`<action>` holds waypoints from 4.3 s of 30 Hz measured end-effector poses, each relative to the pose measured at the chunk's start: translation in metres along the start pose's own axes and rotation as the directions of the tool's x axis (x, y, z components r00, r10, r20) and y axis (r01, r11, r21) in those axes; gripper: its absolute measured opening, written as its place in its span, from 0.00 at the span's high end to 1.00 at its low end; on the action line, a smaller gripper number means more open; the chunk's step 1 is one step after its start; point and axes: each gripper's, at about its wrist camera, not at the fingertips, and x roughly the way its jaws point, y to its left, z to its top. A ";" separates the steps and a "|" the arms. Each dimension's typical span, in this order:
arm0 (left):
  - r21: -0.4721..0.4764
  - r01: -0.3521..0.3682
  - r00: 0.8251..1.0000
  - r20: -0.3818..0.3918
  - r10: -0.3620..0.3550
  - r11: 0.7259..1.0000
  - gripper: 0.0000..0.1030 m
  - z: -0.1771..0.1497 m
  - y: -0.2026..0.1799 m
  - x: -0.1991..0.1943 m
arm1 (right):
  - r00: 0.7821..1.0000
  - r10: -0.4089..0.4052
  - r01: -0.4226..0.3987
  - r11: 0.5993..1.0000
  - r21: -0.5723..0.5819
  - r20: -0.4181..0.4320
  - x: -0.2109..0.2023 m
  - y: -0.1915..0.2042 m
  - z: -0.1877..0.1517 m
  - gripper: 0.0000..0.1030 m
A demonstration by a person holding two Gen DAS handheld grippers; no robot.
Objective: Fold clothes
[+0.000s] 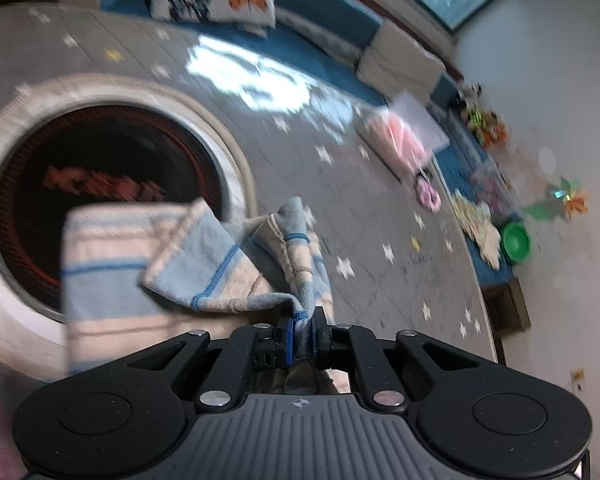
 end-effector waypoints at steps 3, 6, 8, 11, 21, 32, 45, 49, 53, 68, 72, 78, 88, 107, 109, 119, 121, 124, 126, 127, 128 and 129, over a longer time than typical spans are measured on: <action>0.025 0.019 0.999 -0.043 -0.018 1.000 0.88 -0.004 -0.004 0.015 | 1.000 -0.007 0.007 0.999 0.034 0.002 -0.001 -0.013 -0.002 0.52; 0.035 0.049 0.998 -0.051 -0.047 0.998 0.82 -0.005 -0.002 0.017 | 1.000 -0.019 0.018 0.998 0.053 0.010 -0.003 -0.023 -0.001 0.52; 0.040 0.069 0.997 -0.041 -0.068 0.997 0.81 -0.004 -0.001 0.012 | 0.999 -0.027 0.026 0.997 0.066 0.021 -0.005 -0.029 0.001 0.52; 0.069 0.087 0.996 -0.010 -0.086 0.994 0.78 -0.001 -0.002 -0.001 | 0.999 -0.031 0.028 0.995 0.095 0.032 -0.007 -0.036 0.005 0.52; 0.108 -0.005 0.998 0.070 -0.003 0.994 0.57 -0.006 0.034 -0.050 | 0.995 0.092 -0.097 0.989 0.115 0.048 0.017 -0.030 0.031 0.52; 0.106 -0.171 0.983 0.085 0.163 0.980 0.49 -0.033 0.094 -0.072 | 0.990 0.130 -0.124 0.986 0.111 -0.049 0.087 -0.016 0.043 0.67; 0.052 -0.162 0.986 0.051 0.160 0.985 0.48 -0.039 0.114 -0.059 | 0.989 0.141 -0.131 0.978 0.161 -0.051 0.093 -0.015 0.049 0.94; 0.050 -0.165 0.986 0.048 0.162 0.985 0.48 -0.039 0.116 -0.058 | 0.987 0.162 -0.163 0.973 0.162 0.018 0.072 -0.013 0.063 0.95; 0.051 -0.163 0.986 0.049 0.161 0.985 0.46 -0.039 0.117 -0.057 | 0.993 0.100 -0.108 0.981 0.163 0.055 0.067 -0.019 0.067 0.95; 0.127 -0.178 0.982 0.088 0.167 0.976 0.44 -0.032 0.095 -0.051 | 0.999 0.026 -0.033 0.987 0.156 0.044 0.077 -0.035 0.066 0.83; 0.177 -0.187 0.978 0.124 0.166 0.966 0.46 -0.022 0.080 -0.042 | 0.997 0.075 -0.078 0.990 0.114 0.032 0.090 -0.027 0.074 0.83; 0.230 -0.161 0.979 0.159 0.126 0.960 0.53 0.000 0.066 -0.022 | 0.997 0.081 -0.080 0.994 0.074 -0.014 0.121 -0.025 0.078 0.84; 0.254 -0.176 0.978 0.155 0.139 0.951 0.71 0.021 0.072 0.007 | 0.995 0.095 -0.094 0.995 0.039 -0.038 0.125 -0.028 0.083 0.85; 0.334 -0.107 0.991 0.116 0.072 0.936 0.77 0.032 0.035 0.041 | 0.992 0.120 -0.117 0.992 0.050 -0.050 0.141 -0.047 0.086 0.85; 0.323 -0.111 0.991 0.101 0.082 0.940 0.77 0.035 0.038 0.048 | 0.992 0.117 -0.114 0.992 0.057 -0.054 0.142 -0.051 0.084 0.85; 0.340 -0.120 0.990 0.107 0.089 0.933 0.77 0.034 0.033 0.046 | 0.989 0.147 -0.147 0.989 0.011 -0.022 0.125 -0.046 0.088 0.84; 0.336 -0.122 0.990 0.107 0.091 0.934 0.76 0.032 0.032 0.044 | 0.989 0.143 -0.145 0.989 -0.037 -0.042 0.124 -0.040 0.086 0.84; 0.361 -0.111 0.991 0.114 0.074 0.926 0.76 0.025 0.026 0.032 | 0.992 0.119 -0.122 0.991 -0.058 -0.045 0.119 -0.037 0.083 0.84; 0.381 -0.095 0.992 0.115 0.055 0.920 0.76 0.017 0.021 0.022 | 0.991 0.129 -0.130 0.990 -0.048 -0.027 0.107 -0.037 0.083 0.84; 0.389 -0.085 0.993 0.112 0.044 0.917 0.76 0.013 0.019 0.018 | 0.991 0.131 -0.132 0.990 -0.050 -0.021 0.101 -0.036 0.082 0.84; 0.398 -0.074 0.994 0.107 0.034 0.914 0.76 0.009 0.016 0.015 | 0.990 0.137 -0.138 0.989 -0.057 -0.016 0.095 -0.033 0.081 0.84; 0.408 -0.059 0.995 0.099 0.020 0.911 0.76 0.003 0.014 0.011 | 0.990 0.143 -0.144 0.987 -0.065 -0.015 0.090 -0.031 0.080 0.84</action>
